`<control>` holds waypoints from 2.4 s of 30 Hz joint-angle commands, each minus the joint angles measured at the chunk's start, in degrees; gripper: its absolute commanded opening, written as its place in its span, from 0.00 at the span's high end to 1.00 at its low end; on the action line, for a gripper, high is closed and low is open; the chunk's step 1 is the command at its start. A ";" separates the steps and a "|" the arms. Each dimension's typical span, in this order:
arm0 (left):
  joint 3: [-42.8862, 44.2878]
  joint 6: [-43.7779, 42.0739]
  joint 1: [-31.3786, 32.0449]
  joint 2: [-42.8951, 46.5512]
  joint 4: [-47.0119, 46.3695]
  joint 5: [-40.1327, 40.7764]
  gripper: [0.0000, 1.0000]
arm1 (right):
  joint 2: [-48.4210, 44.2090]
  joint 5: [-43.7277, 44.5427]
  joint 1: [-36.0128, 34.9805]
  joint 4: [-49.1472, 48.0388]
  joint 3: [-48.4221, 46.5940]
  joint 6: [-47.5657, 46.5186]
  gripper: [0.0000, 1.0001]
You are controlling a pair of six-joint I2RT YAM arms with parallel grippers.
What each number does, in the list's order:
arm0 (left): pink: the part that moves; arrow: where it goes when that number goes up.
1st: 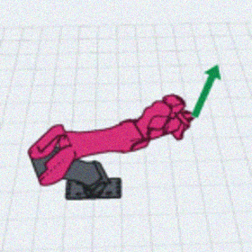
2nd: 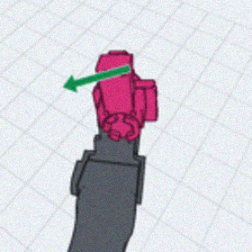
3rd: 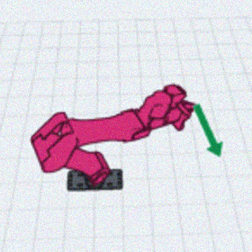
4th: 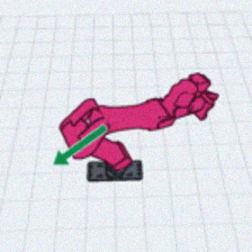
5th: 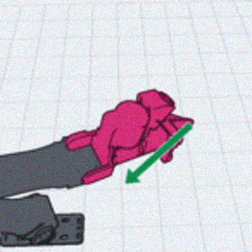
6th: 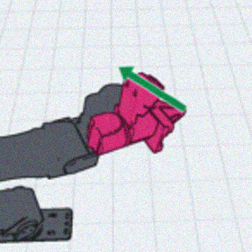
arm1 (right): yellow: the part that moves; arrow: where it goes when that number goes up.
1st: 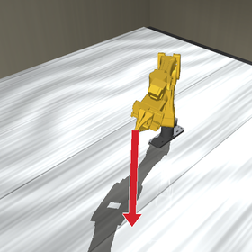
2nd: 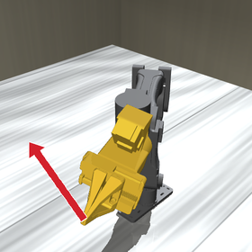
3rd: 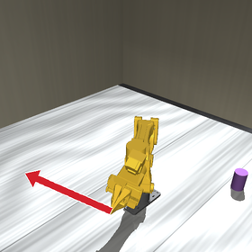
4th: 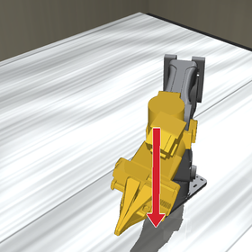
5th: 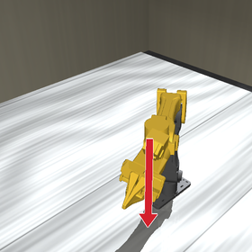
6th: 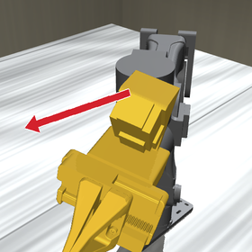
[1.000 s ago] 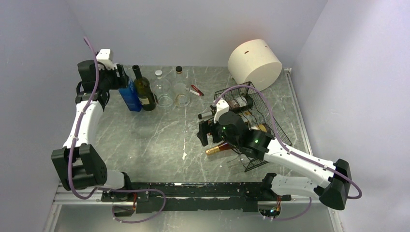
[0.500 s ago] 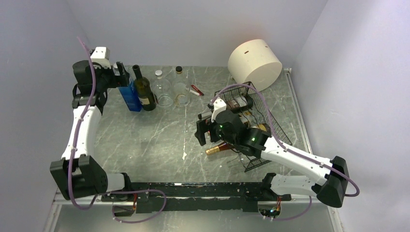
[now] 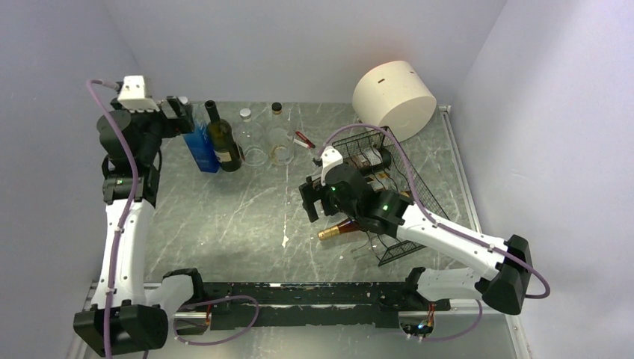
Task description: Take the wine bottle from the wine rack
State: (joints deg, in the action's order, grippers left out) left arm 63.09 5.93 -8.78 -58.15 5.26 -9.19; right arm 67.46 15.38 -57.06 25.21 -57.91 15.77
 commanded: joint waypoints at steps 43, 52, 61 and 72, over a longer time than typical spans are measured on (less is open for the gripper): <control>-4.50 -0.20 35.43 1.20 -3.84 22.74 0.00 | 30.31 -5.36 13.99 -22.03 -3.30 -59.24 0.13; -4.53 -0.57 33.90 0.75 -3.88 20.27 0.00 | 37.79 0.40 13.92 -24.10 -4.82 -70.56 0.24; -4.29 -0.40 33.54 -0.60 -3.55 19.20 0.02 | 42.03 4.91 12.37 -28.68 -4.83 -77.38 0.39; -4.78 -0.62 33.56 -0.79 -4.04 18.19 0.03 | 42.48 6.24 8.15 -29.53 -4.11 -78.97 0.69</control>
State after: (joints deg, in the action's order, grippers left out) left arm 58.15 5.15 25.21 -59.07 2.81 11.05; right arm 109.27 20.82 -47.35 -2.37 -61.89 -63.51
